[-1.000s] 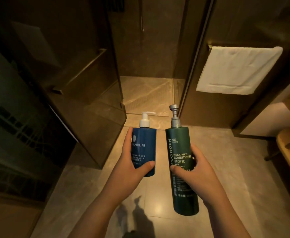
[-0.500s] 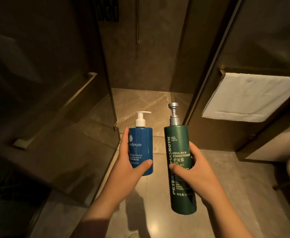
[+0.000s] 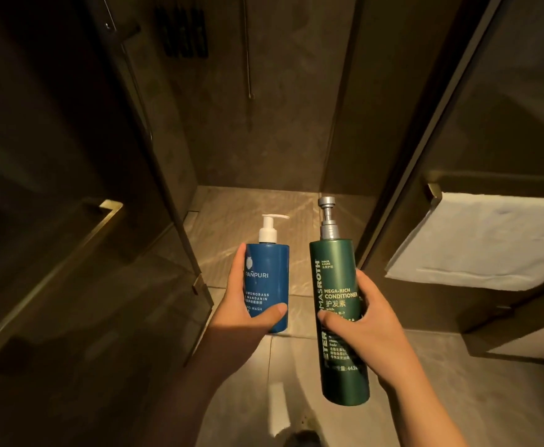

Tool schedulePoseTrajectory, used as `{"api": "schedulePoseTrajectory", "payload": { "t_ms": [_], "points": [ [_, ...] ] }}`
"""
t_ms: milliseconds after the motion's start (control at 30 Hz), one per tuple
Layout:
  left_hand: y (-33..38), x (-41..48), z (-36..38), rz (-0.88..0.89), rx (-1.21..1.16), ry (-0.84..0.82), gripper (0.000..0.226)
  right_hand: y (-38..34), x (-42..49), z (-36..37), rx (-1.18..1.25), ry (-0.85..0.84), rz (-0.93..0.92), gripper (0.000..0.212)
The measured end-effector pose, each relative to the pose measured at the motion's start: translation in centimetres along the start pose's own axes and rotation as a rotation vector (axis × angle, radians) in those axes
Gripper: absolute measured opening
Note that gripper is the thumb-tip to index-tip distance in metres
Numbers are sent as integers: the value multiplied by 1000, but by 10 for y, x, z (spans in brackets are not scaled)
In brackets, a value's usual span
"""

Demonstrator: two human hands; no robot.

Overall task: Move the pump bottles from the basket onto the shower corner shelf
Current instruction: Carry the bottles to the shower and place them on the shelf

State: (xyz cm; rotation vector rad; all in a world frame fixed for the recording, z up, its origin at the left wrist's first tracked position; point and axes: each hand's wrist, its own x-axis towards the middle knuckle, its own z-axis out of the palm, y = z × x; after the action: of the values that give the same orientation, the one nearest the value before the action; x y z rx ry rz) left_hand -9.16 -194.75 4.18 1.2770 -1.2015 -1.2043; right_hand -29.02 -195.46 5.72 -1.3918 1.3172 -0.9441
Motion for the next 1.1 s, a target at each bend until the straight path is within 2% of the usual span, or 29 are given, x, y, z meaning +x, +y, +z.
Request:
{"api": "schedulePoseTrajectory", "payload": {
  "t_ms": [200, 400, 533, 733, 1100],
  "points": [
    [31, 96, 36, 9, 59, 31, 101, -24, 107, -52, -54, -48, -43, 73],
    [37, 160, 31, -28, 111, 120, 101, -25, 186, -59, -17, -100, -36, 66],
    [38, 214, 16, -18, 84, 148, 100, -29, 243, -48, -43, -114, -24, 72],
    [33, 316, -18, 33, 21, 132, 99, -44, 350, -22, -34, -135, -48, 64],
    [54, 480, -104, 80, 6, 172, 99, -89, 519, 38, -9, -111, -77, 66]
  ]
}}
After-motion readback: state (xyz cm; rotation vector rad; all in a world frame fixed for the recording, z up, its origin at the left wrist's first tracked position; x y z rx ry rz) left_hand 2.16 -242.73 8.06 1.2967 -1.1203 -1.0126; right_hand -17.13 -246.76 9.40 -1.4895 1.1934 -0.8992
